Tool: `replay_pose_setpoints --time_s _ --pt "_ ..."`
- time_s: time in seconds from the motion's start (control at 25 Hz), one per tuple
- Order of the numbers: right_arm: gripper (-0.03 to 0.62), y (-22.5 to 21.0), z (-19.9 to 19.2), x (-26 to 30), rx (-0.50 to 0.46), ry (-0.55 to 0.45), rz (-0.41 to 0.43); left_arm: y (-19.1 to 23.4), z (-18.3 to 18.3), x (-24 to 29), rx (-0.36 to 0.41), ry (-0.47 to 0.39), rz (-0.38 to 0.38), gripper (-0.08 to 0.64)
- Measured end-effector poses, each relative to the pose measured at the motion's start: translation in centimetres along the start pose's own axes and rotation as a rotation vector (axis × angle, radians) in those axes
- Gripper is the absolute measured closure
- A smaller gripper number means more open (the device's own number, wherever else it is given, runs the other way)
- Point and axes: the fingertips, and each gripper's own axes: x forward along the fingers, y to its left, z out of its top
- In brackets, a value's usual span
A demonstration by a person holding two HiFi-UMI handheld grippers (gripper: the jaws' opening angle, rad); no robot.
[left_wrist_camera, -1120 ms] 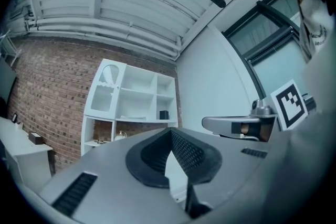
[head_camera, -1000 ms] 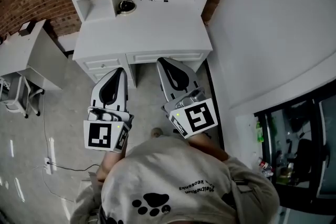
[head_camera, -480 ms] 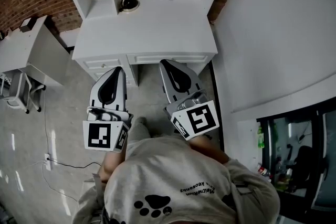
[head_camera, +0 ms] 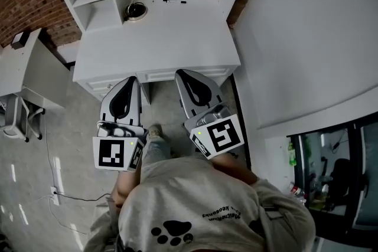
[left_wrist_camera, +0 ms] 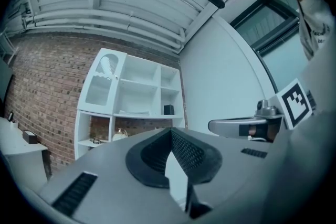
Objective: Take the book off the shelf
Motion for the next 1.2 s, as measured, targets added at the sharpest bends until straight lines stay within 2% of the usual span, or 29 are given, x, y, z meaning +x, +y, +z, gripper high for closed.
replay_pose_setpoints --time_s 0.32,0.64,0.8,0.92,1.2 --pt "0.575 -2.7 -1.1 7.3 -0.007 0.005 -0.008 5.1 -0.6 6.2 -0.012 0.005 -0.019 0.554" --pt "0.575 -5.2 -1.0 15.7 -0.051 -0.026 -0.037 11.1 -0.2 12.5 0.002 -0.039 -0.06 0.554" --pt "0.575 -6.3 -1.3 18.4 -0.061 -0.031 -0.066 12.9 0.4 15.0 -0.016 -0.098 -0.105 0.554" --pt "0.575 -6.8 -1.8 19.7 -0.069 -0.032 -0.088 14.2 -0.7 16.0 0.002 -0.05 -0.111 0.554" --pt "0.575 -7.2 -3.4 21.4 -0.07 -0.001 -0.104 15.5 -1.9 17.7 -0.007 -0.044 -0.138 0.554"
